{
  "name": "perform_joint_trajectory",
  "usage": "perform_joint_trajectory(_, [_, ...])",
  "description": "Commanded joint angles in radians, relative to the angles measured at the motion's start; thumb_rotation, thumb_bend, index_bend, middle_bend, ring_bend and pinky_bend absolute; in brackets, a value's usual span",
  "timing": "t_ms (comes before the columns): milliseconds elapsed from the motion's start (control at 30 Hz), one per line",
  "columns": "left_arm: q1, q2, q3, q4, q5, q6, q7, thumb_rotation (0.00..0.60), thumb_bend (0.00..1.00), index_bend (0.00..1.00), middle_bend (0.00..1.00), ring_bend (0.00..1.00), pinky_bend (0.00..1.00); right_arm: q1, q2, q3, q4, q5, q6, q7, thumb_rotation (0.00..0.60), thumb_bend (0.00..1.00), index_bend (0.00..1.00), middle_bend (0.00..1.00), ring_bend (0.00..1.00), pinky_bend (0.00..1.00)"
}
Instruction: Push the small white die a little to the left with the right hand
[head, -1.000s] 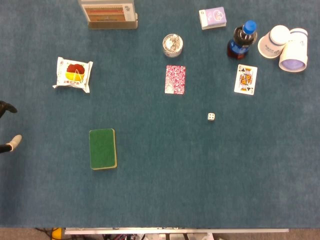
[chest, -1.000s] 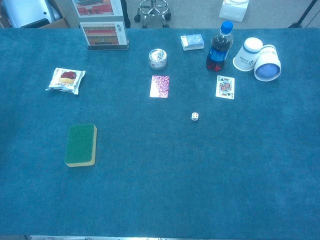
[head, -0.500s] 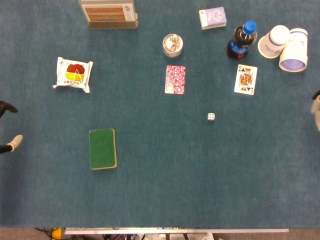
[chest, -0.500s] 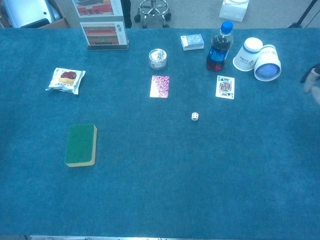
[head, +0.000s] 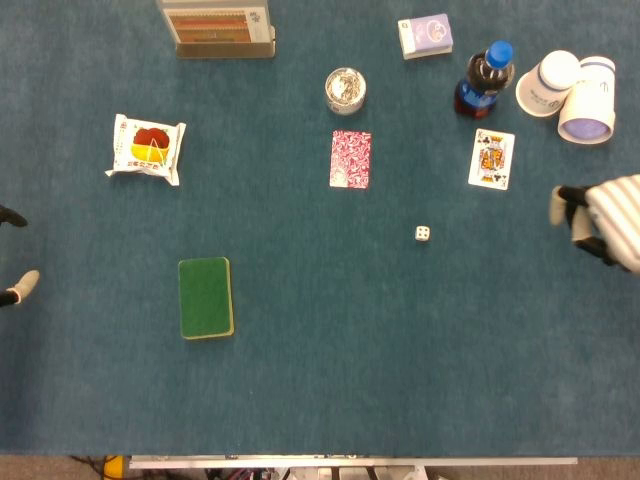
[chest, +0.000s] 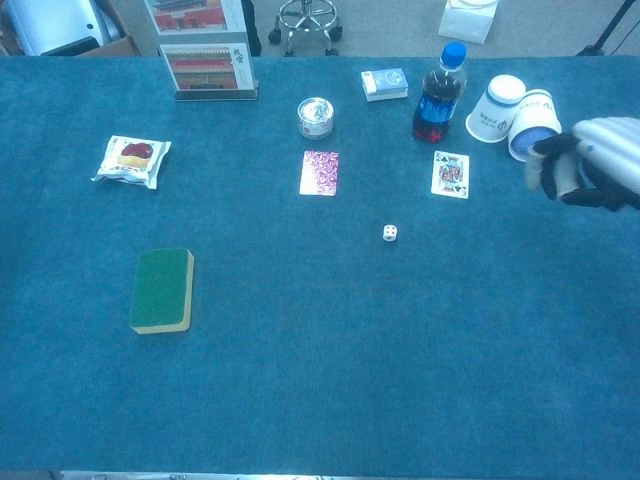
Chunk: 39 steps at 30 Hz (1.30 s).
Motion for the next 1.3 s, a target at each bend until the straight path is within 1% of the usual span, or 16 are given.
perform_joint_trajectory(33, [0.000, -0.001, -0.001, 0.004, 0.000, 0.000, -0.005, 0.600, 0.17, 0.38, 0.36, 0.27, 0.46, 0.061, 0.005, 0.023, -0.036, 0.058, -0.089, -0.079, 0.600, 1.00, 0.55, 0.90, 0.89, 0.93])
perform_joint_trajectory(133, [-0.001, -0.002, 0.000, 0.008, 0.003, -0.002, -0.010, 0.600, 0.17, 0.38, 0.36, 0.27, 0.46, 0.107, 0.016, 0.046, -0.070, 0.123, -0.152, -0.131, 0.600, 1.00, 0.55, 0.99, 0.98, 1.00])
perform_joint_trajectory(167, [-0.001, -0.002, 0.000, 0.010, 0.003, -0.003, -0.011, 0.600, 0.17, 0.38, 0.36, 0.27, 0.46, 0.121, 0.020, 0.052, -0.082, 0.145, -0.172, -0.147, 0.600, 1.00, 0.55, 1.00, 0.99, 1.00])
perform_joint_trajectory(267, [-0.001, -0.004, 0.000, 0.014, 0.003, -0.005, -0.015, 0.600, 0.17, 0.38, 0.36, 0.27, 0.46, 0.176, 0.050, 0.066, -0.133, 0.257, -0.261, -0.214, 0.600, 1.00, 0.54, 1.00, 1.00, 1.00])
perform_joint_trajectory(400, [0.000, -0.007, 0.002, 0.021, 0.005, -0.005, -0.021, 0.600, 0.17, 0.38, 0.36, 0.27, 0.46, 0.272, 0.100, 0.065, -0.205, 0.462, -0.373, -0.311, 0.600, 1.00, 0.48, 1.00, 1.00, 1.00])
perform_joint_trajectory(500, [0.001, -0.010, 0.003, 0.027, 0.003, -0.008, -0.026, 0.600, 0.17, 0.38, 0.36, 0.27, 0.46, 0.341, 0.126, 0.055, -0.243, 0.585, -0.411, -0.354, 0.600, 1.00, 0.45, 1.00, 1.00, 1.00])
perform_joint_trajectory(567, [0.002, -0.013, 0.003, 0.033, 0.002, -0.008, -0.031, 0.600, 0.17, 0.38, 0.36, 0.27, 0.46, 0.380, 0.138, 0.053, -0.263, 0.648, -0.426, -0.357, 0.600, 1.00, 0.45, 1.00, 1.00, 1.00])
perform_joint_trajectory(667, [0.003, -0.017, 0.003, 0.039, 0.002, -0.010, -0.035, 0.600, 0.17, 0.38, 0.36, 0.27, 0.46, 0.425, 0.154, 0.053, -0.279, 0.701, -0.448, -0.341, 0.600, 1.00, 0.46, 1.00, 1.00, 1.00])
perform_joint_trajectory(700, [0.003, -0.018, 0.003, 0.041, 0.001, -0.010, -0.036, 0.600, 0.17, 0.38, 0.36, 0.27, 0.46, 0.432, 0.157, 0.053, -0.281, 0.708, -0.454, -0.335, 0.600, 1.00, 0.47, 1.00, 1.00, 1.00])
perform_joint_trajectory(800, [0.003, -0.019, 0.004, 0.044, 0.002, -0.011, -0.039, 0.600, 0.17, 0.38, 0.36, 0.27, 0.46, 0.468, 0.172, 0.049, -0.285, 0.751, -0.490, -0.300, 0.600, 1.00, 0.55, 1.00, 1.00, 1.00])
perform_joint_trajectory(933, [0.002, -0.024, 0.005, 0.050, 0.003, -0.015, -0.042, 0.600, 0.17, 0.38, 0.36, 0.27, 0.46, 0.533, 0.184, 0.004, -0.279, 0.809, -0.516, -0.308, 0.600, 1.00, 0.60, 1.00, 1.00, 1.00])
perform_joint_trajectory(1100, [0.003, -0.027, 0.005, 0.054, 0.004, -0.014, -0.045, 0.600, 0.17, 0.38, 0.36, 0.27, 0.46, 0.625, 0.186, -0.072, -0.290, 0.915, -0.514, -0.337, 0.600, 1.00, 0.61, 1.00, 1.00, 1.00])
perform_joint_trajectory(1200, [0.003, -0.028, 0.005, 0.057, 0.003, -0.016, -0.047, 0.600, 0.17, 0.38, 0.36, 0.27, 0.46, 0.673, 0.182, -0.116, -0.298, 0.957, -0.499, -0.362, 0.600, 1.00, 0.61, 1.00, 1.00, 1.00])
perform_joint_trajectory(1267, [0.003, -0.028, 0.006, 0.058, 0.003, -0.016, -0.048, 0.600, 0.17, 0.38, 0.36, 0.27, 0.46, 0.694, 0.177, -0.139, -0.303, 0.967, -0.486, -0.378, 0.600, 1.00, 0.58, 1.00, 1.00, 1.00])
perform_joint_trajectory(1300, [0.004, -0.028, 0.006, 0.059, 0.003, -0.017, -0.050, 0.600, 0.17, 0.38, 0.36, 0.27, 0.46, 0.705, 0.175, -0.153, -0.306, 0.975, -0.479, -0.383, 0.600, 1.00, 0.54, 1.00, 1.00, 1.00])
